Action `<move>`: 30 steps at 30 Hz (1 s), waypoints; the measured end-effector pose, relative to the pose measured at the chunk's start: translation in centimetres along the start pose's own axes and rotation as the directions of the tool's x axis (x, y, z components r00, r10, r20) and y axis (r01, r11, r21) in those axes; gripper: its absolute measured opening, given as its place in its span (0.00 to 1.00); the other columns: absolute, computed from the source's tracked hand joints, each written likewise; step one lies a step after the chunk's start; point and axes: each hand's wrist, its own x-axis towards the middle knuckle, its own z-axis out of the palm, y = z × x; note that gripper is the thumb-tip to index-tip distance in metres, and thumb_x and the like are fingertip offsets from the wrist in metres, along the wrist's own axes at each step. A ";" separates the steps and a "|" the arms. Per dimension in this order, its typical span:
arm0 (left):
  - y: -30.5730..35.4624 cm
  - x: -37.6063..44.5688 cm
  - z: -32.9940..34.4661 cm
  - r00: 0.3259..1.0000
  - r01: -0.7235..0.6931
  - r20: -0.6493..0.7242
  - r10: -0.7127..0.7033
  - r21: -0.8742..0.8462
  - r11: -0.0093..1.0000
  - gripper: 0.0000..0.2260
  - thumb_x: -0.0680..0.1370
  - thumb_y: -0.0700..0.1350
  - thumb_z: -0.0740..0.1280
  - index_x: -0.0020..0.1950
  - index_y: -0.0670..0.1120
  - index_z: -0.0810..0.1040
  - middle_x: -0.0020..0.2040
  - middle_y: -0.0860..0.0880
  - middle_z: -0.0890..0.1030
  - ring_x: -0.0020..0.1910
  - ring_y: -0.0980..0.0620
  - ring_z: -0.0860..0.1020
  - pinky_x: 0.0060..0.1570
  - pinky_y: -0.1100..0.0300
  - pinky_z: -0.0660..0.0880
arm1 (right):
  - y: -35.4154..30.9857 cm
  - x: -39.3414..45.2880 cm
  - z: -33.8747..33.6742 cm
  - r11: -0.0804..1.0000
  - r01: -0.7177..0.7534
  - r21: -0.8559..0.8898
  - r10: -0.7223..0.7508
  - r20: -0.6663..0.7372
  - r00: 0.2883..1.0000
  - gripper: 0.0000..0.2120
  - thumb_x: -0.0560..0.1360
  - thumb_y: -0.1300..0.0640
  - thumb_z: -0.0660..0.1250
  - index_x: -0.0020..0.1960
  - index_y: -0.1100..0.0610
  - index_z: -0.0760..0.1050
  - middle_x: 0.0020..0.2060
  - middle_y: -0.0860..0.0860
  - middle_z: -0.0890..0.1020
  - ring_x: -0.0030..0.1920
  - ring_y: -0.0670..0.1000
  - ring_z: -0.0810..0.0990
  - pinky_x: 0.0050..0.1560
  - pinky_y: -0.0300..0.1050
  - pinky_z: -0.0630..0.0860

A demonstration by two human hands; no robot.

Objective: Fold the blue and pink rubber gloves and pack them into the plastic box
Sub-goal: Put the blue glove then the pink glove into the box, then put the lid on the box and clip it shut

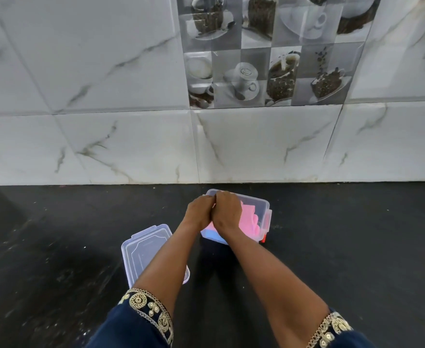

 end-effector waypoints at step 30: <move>-16.5 -13.9 1.1 0.303 0.779 0.368 -0.879 -0.627 0.006 0.22 0.74 0.46 0.72 0.62 0.38 0.69 0.58 0.39 0.79 0.47 0.41 0.82 0.50 0.45 0.82 | -8.2 -7.7 6.9 0.989 -0.135 -0.057 0.144 0.549 0.823 0.27 0.77 0.49 0.66 0.71 0.60 0.65 0.68 0.59 0.69 0.67 0.58 0.72 0.63 0.50 0.73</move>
